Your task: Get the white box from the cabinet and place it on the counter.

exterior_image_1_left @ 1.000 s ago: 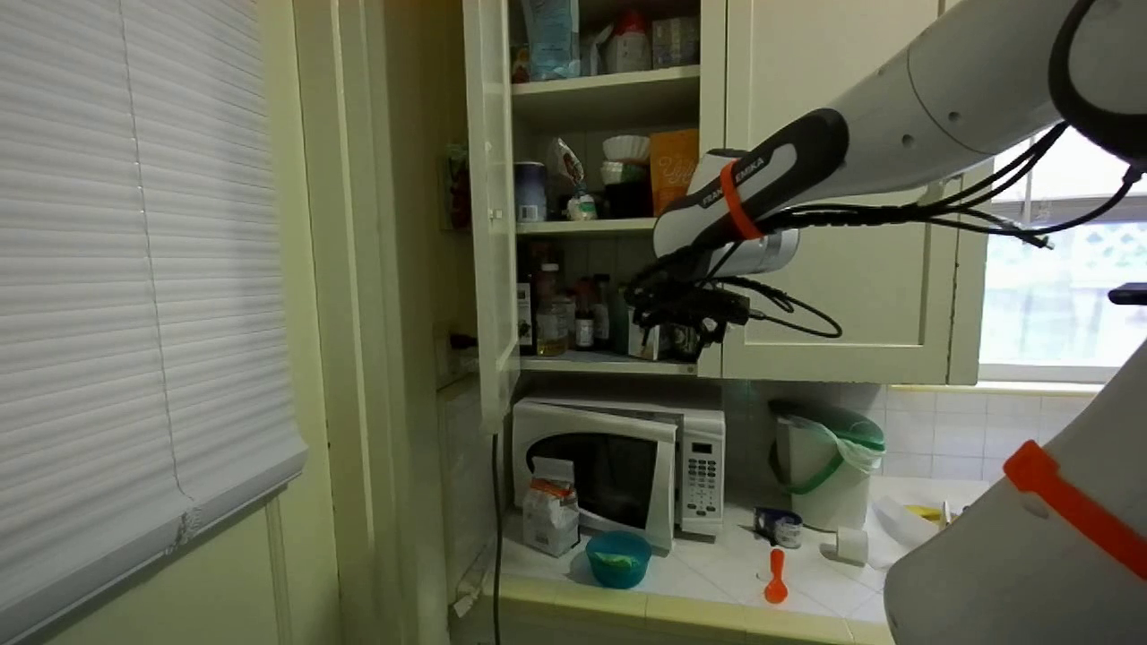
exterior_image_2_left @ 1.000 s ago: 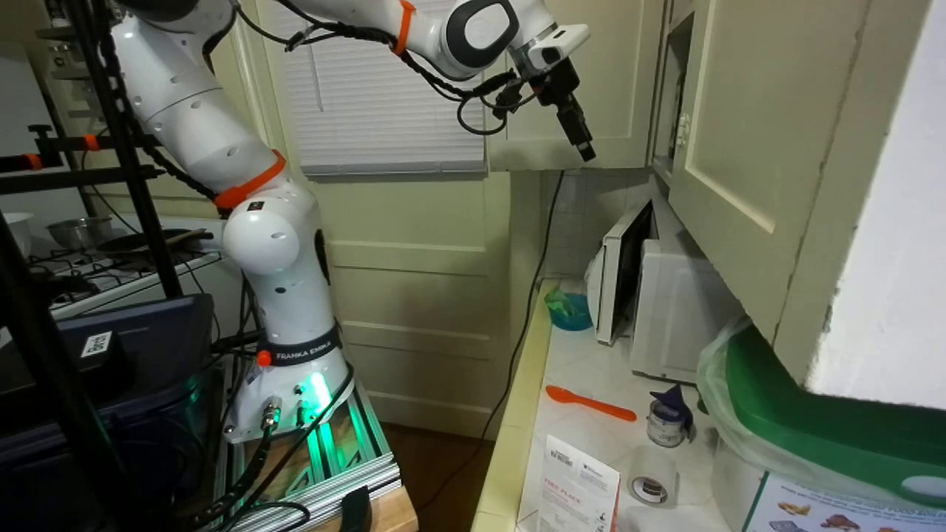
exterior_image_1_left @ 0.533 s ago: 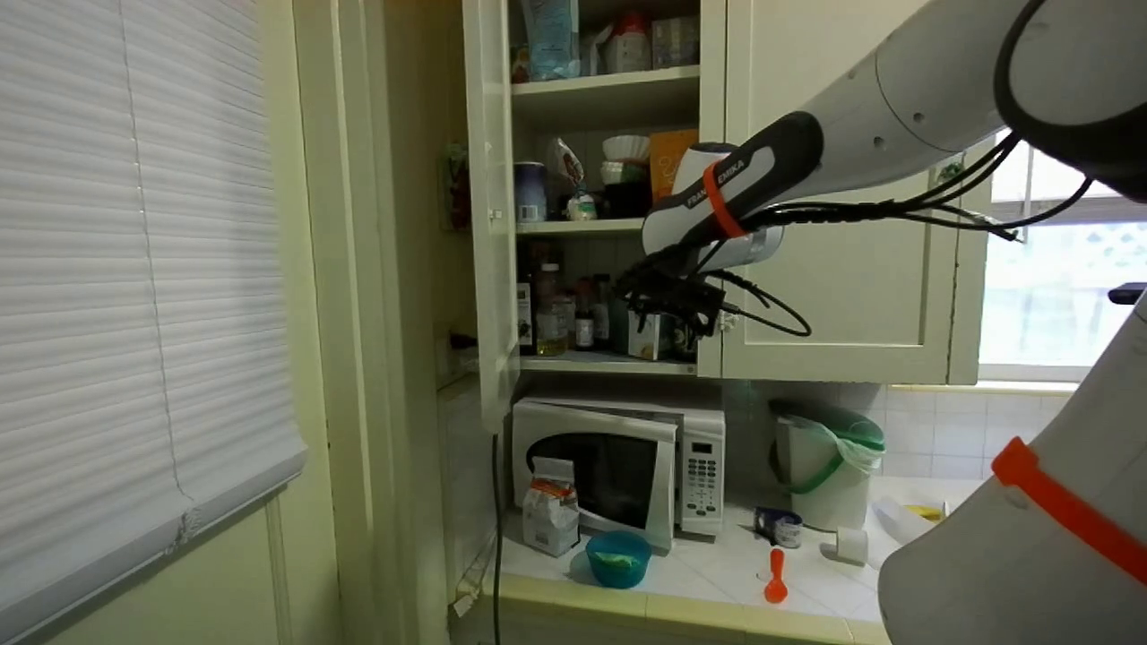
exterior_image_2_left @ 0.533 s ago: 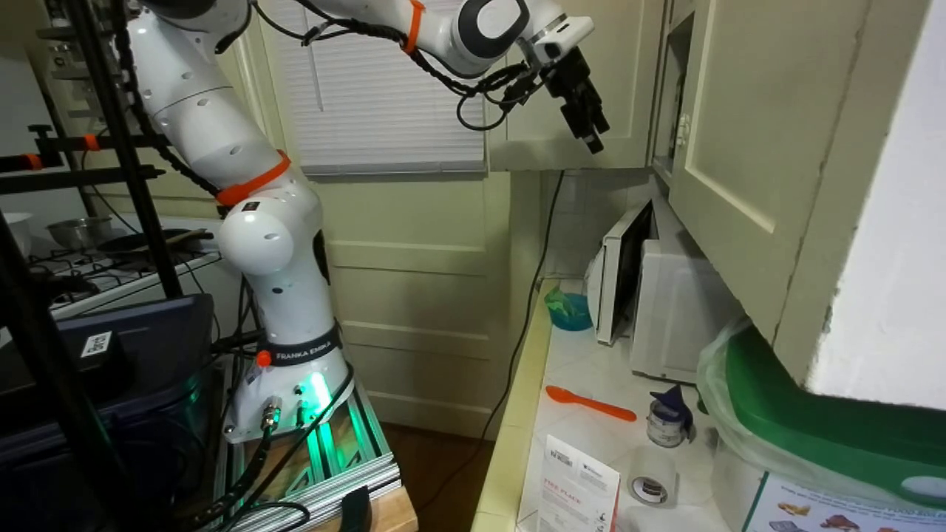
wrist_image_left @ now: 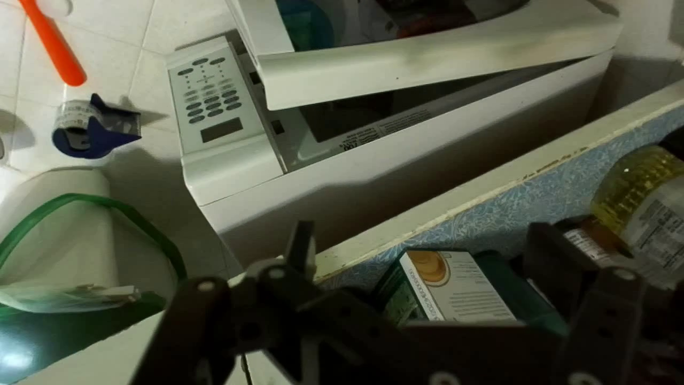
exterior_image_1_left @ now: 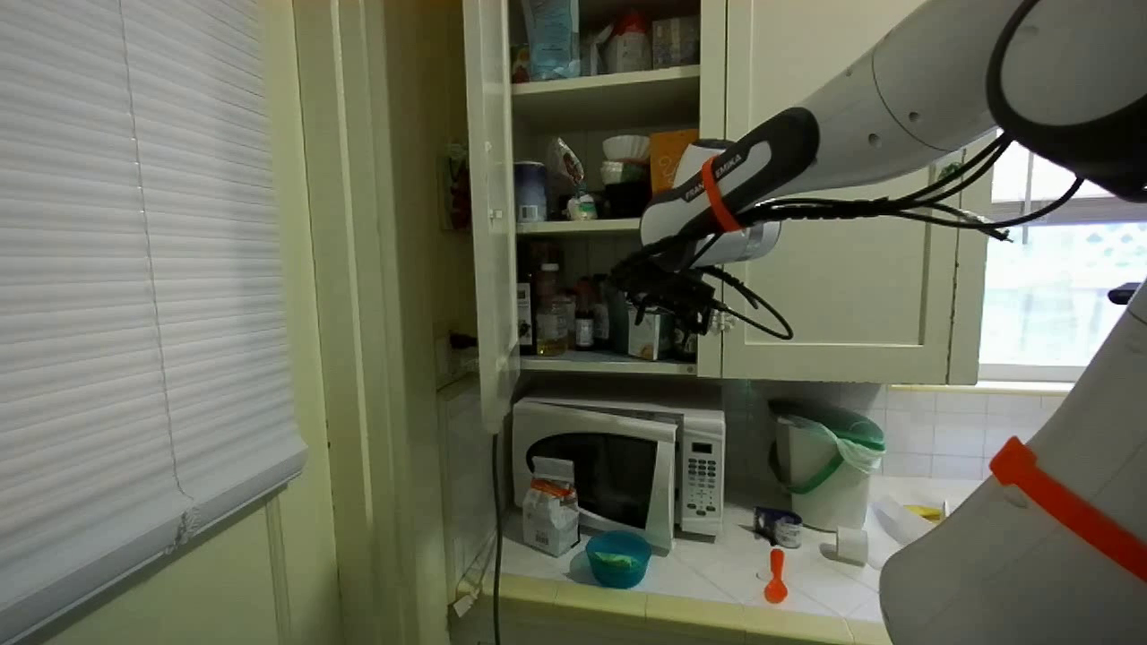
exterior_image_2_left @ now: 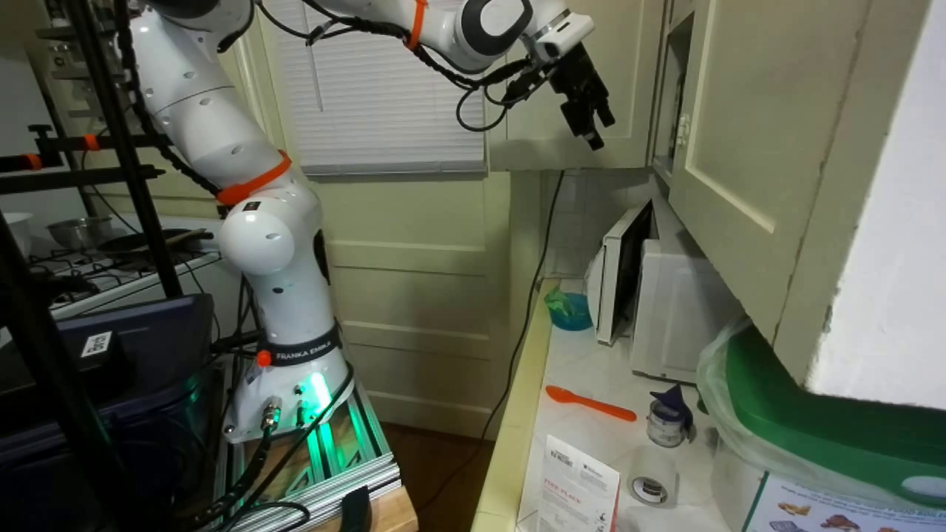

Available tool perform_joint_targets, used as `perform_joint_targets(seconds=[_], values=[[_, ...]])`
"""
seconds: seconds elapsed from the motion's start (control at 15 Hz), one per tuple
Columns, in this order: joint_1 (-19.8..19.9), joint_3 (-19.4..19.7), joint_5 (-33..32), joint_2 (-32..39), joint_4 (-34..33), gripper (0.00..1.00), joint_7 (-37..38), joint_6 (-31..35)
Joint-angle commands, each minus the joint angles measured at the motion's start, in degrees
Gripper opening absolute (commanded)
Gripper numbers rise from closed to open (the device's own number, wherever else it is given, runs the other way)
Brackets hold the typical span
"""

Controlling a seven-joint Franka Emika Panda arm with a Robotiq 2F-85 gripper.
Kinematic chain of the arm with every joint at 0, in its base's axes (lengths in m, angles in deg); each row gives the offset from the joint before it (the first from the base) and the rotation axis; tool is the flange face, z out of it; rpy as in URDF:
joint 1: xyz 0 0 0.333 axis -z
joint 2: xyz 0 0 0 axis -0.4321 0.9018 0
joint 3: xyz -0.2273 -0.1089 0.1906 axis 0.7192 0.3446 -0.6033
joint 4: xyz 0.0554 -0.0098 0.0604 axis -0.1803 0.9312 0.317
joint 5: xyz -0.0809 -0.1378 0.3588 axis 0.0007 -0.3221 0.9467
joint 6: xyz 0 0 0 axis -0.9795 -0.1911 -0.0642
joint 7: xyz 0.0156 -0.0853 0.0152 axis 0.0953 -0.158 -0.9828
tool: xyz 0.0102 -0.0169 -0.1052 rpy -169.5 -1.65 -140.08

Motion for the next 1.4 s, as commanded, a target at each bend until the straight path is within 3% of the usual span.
perform_joint_targets(seconds=[0.0,0.2,0.67,0.93,1.33], values=[[0.2,0.0,0.8,3.6,-3.5,1.0,9.8,2.4],[1.1,0.0,-0.8,5.8,-5.4,1.0,18.8,4.9],[0.0,1.7,-1.2,8.4,-7.9,1.0,32.2,4.4],[-1.5,5.3,2.4,9.7,-9.7,1.0,30.0,4.0],[-1.9,5.2,-1.4,8.8,-8.0,1.0,29.7,5.9]])
